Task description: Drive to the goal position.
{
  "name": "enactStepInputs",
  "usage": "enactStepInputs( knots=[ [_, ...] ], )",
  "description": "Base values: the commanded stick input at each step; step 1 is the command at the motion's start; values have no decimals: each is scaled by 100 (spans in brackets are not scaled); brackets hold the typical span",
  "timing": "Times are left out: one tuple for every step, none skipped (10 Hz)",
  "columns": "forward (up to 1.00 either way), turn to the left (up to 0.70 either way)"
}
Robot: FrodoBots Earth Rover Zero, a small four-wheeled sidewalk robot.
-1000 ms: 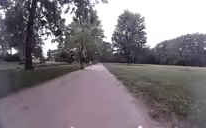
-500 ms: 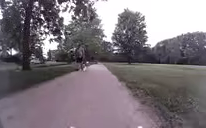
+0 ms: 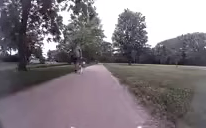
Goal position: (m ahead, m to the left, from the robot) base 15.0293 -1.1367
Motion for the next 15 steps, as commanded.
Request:
enactStepInputs(
  knots=[
    [70, 0],
    [70, 0],
    [70, 0],
    [70, 0],
    [70, 0],
    [70, 0],
    [70, 0],
    [70, 0],
    [70, 0],
    [70, 0],
    [70, 0],
    [70, 0],
    [70, 0],
    [70, 0],
    [70, 0]
  ],
)
